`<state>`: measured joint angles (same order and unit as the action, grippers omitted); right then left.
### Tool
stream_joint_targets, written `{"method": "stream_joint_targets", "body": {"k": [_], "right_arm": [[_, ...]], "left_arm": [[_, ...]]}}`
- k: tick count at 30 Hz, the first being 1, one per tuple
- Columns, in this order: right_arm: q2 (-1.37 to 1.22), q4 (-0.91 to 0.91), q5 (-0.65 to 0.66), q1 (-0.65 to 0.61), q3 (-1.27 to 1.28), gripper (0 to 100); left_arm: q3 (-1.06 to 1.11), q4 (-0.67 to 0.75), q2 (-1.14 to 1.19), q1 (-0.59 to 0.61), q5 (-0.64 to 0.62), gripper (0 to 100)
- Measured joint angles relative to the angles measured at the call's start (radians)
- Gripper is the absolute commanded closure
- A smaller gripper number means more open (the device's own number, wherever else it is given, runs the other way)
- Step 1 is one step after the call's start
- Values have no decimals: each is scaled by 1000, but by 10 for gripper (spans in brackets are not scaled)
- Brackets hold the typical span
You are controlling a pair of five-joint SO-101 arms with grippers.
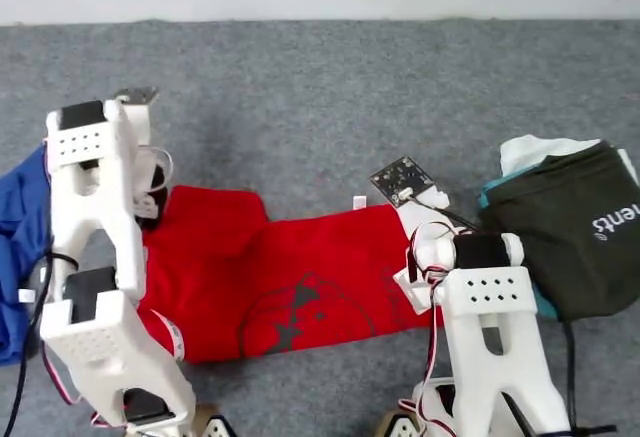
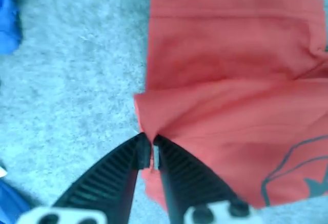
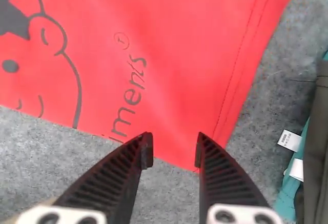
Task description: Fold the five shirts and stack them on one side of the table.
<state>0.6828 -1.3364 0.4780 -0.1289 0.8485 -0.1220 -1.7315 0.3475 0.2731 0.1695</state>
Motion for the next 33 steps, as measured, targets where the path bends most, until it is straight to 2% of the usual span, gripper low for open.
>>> {"method": "stream_joint_targets", "body": {"k": [8,15,33], "right_arm": [[0,0,0,0,0,854],[0,0,0,0,0,854],[0,-2,0,0,0,854]], "left_arm": [[198,0,-80,-83,0,987],[295,0,-170,-86,-6,987],[433,3,-173,-84,-12,986]]}}
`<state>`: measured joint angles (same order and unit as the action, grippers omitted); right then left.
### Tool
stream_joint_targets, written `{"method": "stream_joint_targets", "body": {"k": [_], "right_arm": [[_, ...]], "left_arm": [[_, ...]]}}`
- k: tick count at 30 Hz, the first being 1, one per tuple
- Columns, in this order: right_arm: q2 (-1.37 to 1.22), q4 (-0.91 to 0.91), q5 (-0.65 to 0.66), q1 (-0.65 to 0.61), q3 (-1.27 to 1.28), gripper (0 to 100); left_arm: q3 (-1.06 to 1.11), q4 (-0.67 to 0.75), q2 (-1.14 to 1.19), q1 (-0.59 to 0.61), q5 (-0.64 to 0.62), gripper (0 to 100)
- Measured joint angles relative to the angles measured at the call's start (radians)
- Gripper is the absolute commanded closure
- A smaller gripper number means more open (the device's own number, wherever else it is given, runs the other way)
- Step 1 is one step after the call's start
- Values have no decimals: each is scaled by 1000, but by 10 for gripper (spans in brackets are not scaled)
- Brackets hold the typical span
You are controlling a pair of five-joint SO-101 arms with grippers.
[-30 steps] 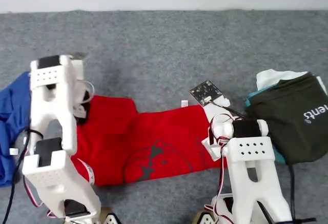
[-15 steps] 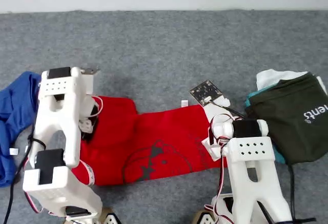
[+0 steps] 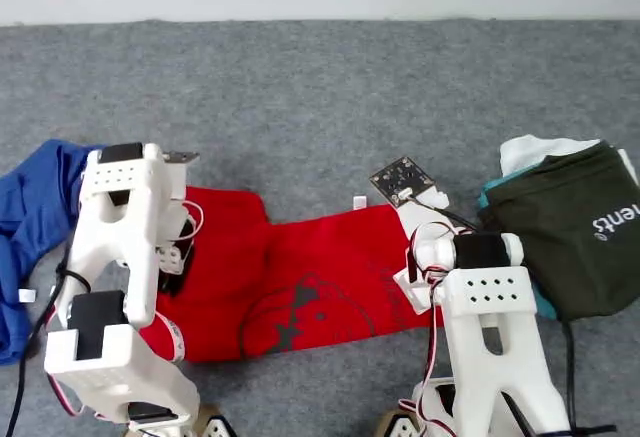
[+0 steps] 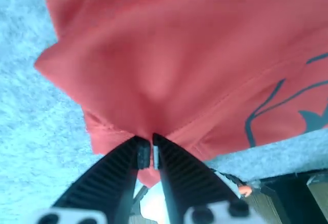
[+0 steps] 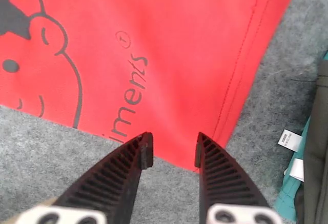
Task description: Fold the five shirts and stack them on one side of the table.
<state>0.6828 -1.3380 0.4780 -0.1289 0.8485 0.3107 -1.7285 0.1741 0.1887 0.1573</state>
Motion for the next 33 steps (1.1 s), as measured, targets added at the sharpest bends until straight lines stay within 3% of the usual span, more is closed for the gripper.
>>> {"method": "stream_joint_targets", "body": {"k": [8,15,25,33], "right_arm": [[0,-26,0,0,0,854],[0,-38,0,-2,0,854],[0,-38,0,-2,0,854],[0,-34,0,0,77,854]], "left_arm": [[41,63,-5,0,0,976],[26,32,-9,2,9,836],[-21,5,-9,2,63,834],[-295,-2,-48,121,15,834]]}}
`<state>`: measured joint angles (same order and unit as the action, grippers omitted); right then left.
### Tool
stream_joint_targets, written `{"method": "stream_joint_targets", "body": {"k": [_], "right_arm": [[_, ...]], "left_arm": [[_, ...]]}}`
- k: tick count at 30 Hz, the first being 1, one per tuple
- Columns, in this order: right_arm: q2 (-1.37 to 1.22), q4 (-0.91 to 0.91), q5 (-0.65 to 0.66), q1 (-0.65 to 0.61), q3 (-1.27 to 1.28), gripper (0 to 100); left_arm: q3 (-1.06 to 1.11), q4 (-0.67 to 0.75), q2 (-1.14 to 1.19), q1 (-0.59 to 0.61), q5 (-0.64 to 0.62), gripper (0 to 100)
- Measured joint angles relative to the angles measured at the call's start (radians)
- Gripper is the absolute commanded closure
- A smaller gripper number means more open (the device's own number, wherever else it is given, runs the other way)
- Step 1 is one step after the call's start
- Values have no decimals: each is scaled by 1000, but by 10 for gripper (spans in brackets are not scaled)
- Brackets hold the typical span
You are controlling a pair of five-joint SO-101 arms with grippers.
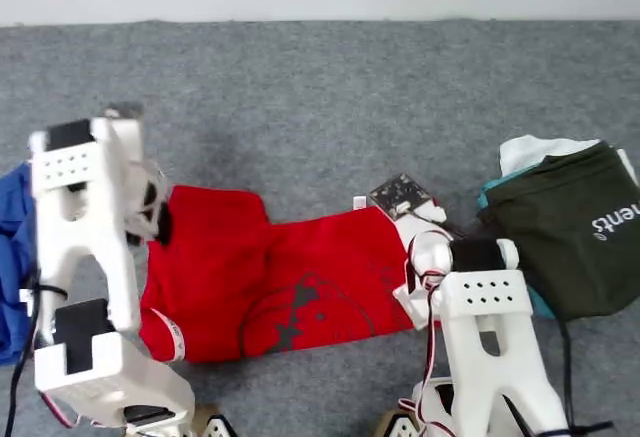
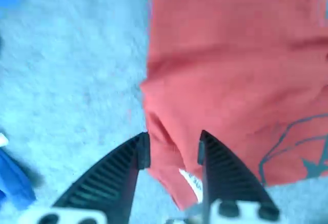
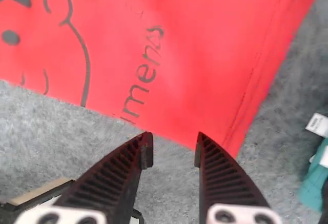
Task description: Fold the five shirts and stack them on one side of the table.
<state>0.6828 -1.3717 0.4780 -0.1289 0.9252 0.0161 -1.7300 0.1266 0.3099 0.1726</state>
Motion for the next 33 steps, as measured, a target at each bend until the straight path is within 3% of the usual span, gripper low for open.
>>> {"method": "stream_joint_targets", "body": {"k": [4,8,11,25,33], "right_arm": [[0,20,0,-2,14,854],[0,25,0,-2,17,854],[0,25,0,-3,17,854],[0,25,0,-2,17,854],[0,25,0,-2,17,854]], "left_arm": [[-107,32,40,-20,-5,834],[-184,140,180,-57,-49,834],[-273,146,310,-74,-68,834],[-890,6,824,-80,-87,836],[-1043,-9,971,-81,-110,837]]}}
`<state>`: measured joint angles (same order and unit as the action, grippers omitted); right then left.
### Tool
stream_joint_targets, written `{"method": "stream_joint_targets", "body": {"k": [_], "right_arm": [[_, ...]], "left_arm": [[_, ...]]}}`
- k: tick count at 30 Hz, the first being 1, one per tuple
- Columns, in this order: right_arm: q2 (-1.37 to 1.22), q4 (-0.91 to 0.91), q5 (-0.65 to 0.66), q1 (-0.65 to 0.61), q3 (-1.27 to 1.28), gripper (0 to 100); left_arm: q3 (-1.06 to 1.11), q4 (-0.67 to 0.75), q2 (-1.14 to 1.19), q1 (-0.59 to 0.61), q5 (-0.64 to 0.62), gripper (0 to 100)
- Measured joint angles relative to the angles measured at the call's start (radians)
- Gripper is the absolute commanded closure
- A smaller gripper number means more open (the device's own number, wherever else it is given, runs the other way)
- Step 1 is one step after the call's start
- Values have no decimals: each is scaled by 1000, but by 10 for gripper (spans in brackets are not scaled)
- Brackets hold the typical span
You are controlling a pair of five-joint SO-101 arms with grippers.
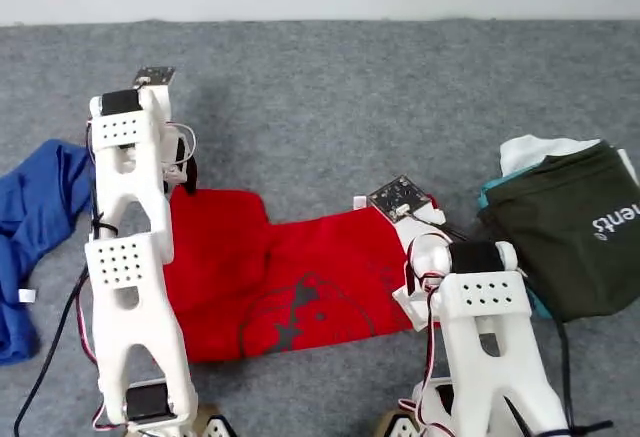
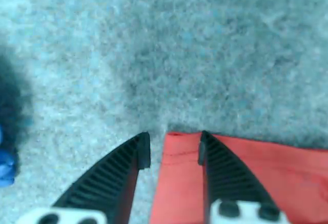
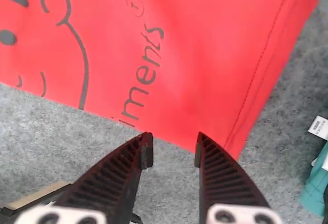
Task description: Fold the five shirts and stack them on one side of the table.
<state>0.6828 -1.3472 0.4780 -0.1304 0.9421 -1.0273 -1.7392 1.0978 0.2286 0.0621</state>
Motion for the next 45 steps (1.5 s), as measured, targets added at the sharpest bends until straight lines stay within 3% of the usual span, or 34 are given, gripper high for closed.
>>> {"method": "stream_joint_targets", "body": {"k": [4,8,22,36,45], "right_arm": [[0,0,0,0,0,854],[0,0,0,2,0,854],[0,0,0,2,0,854],[0,0,0,-2,0,854],[0,0,0,0,0,854]], "left_arm": [[-5,-3,2,0,-3,859],[-5,-3,2,-9,-5,987],[20,3,-15,-15,-63,988],[747,6,-643,-66,-55,989],[984,6,-896,-69,-3,989]]}}
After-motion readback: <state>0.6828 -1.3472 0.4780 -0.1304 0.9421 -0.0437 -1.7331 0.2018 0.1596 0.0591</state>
